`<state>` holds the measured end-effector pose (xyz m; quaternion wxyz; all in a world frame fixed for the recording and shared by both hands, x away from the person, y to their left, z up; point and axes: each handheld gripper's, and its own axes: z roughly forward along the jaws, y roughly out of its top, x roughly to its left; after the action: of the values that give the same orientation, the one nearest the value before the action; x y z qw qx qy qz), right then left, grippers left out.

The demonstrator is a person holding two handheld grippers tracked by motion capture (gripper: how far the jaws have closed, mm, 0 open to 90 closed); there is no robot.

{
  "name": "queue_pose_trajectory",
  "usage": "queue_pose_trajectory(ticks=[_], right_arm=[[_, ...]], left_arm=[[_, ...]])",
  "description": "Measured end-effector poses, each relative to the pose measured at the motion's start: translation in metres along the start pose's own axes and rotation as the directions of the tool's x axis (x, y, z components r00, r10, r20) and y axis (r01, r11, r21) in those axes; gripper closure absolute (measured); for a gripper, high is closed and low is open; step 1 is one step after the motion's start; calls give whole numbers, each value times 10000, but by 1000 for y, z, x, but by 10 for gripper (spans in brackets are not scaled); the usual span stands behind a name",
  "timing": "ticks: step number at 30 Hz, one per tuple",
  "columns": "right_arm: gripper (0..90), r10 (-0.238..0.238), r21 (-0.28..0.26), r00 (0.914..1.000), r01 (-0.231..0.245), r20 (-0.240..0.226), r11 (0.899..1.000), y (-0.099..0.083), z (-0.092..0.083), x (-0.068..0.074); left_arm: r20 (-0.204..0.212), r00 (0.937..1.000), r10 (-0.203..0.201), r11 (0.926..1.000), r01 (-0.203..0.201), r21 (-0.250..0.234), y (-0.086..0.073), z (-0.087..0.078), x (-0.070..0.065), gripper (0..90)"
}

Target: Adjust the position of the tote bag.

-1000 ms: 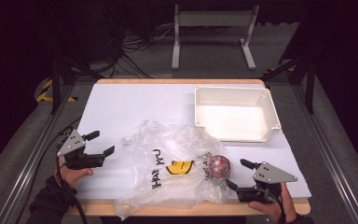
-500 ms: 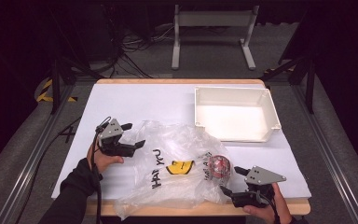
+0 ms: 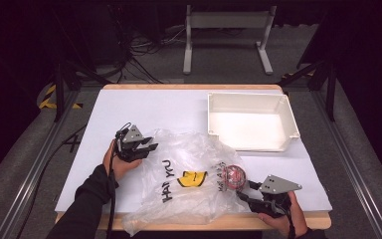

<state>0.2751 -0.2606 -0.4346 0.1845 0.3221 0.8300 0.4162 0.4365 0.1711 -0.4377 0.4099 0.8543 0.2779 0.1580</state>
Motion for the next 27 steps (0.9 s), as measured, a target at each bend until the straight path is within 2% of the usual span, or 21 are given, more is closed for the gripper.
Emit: queue_pose_trajectory(ticks=[3, 7, 9, 12, 14, 18, 24, 27], right_arm=[[615, -29, 54, 10000, 29, -38, 10000, -1, -1, 0], [697, -175, 131, 9998, 176, -92, 9998, -1, -3, -2], [711, -206, 154, 9998, 207, -61, 9997, -1, -4, -2], [794, -325, 215, 9995, 325, 15, 9992, -1, -4, -2], [845, -226, 198, 9997, 224, 67, 9996, -1, -6, -3], [858, -172, 179, 9998, 170, 85, 9997, 0, -6, -5], [878, -236, 183, 9995, 232, 220, 9996, 4, 0, -9], [880, -216, 217, 9996, 212, 190, 9995, 8, 6, -14]], left_arm=[[63, 10000, -15, 9996, 14, 278, -2, 2, 1, 793], [114, 9999, -87, 9995, 83, 302, -4, -2, 4, 884], [55, 10000, -27, 9996, 26, 284, -5, -3, 4, 893], [2, 10000, -5, 9997, 5, 250, -5, -7, 6, 897], [-10, 10000, -39, 9997, 40, 252, -6, -9, 7, 898], [-175, 9998, -120, 9997, 124, 226, -9, -18, 10, 899], [-619, 9979, -192, 9997, 202, 149, -21, -45, 11, 899], [-617, 9976, -321, 9995, 324, 33, -29, -61, 11, 899]])
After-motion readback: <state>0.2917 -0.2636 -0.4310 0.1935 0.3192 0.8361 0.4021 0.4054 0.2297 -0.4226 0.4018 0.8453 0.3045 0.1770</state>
